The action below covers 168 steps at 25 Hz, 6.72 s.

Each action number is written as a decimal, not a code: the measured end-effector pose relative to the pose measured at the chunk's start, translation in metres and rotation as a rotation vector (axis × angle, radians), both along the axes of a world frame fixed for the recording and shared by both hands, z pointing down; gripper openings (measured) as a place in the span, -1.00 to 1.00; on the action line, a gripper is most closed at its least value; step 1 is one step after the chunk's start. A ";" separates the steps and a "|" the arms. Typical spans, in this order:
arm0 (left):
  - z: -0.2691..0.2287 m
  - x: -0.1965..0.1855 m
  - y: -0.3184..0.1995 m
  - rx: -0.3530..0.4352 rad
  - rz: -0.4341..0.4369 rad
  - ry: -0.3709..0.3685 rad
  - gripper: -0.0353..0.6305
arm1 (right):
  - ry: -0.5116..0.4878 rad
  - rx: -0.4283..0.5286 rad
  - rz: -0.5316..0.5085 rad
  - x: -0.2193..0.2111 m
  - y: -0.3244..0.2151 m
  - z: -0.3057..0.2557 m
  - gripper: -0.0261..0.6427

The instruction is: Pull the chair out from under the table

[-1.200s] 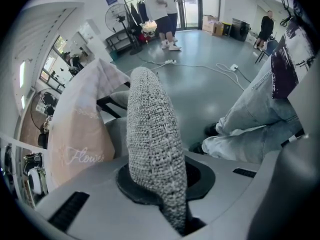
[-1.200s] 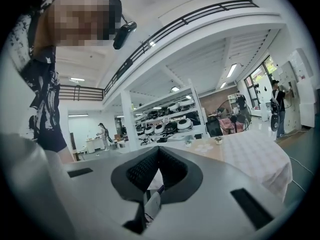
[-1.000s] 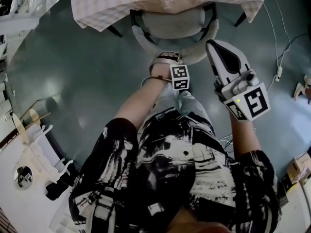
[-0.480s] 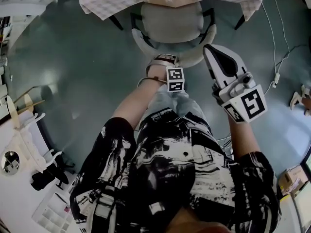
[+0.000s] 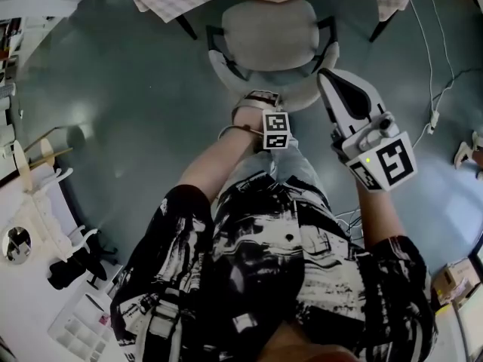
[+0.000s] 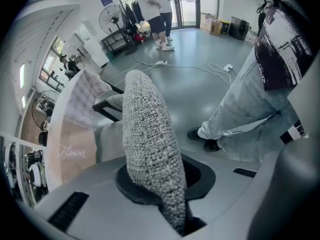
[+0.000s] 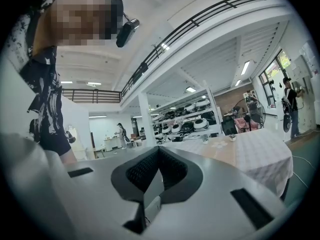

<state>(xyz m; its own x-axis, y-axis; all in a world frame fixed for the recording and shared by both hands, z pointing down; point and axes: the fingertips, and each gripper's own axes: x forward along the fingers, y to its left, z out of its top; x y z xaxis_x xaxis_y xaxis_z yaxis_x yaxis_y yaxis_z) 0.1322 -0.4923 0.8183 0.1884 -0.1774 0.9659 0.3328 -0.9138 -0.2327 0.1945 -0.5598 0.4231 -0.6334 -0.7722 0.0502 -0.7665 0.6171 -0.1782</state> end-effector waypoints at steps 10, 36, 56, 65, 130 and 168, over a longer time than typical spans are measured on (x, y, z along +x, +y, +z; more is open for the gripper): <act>0.003 -0.037 0.053 0.002 0.111 0.002 -0.76 | 0.012 -0.003 0.050 -0.054 0.041 0.001 -0.93; 0.007 -0.051 0.221 0.018 0.169 -0.005 -0.74 | 0.037 0.013 0.032 -0.086 0.221 -0.010 -0.93; 0.009 -0.057 0.330 0.030 0.140 -0.017 -0.71 | 0.033 0.018 -0.115 -0.108 0.318 -0.015 -0.93; 0.007 -0.098 0.370 0.024 0.199 -0.008 -0.72 | 0.028 0.008 -0.088 -0.161 0.336 -0.013 -0.93; -0.587 -0.153 0.256 0.237 -0.457 1.336 -0.69 | 0.108 0.319 -0.014 -0.137 0.392 -0.186 -0.93; -0.593 -0.155 0.293 0.069 -0.477 1.391 -0.89 | 0.111 0.338 0.041 -0.143 0.403 -0.207 -0.93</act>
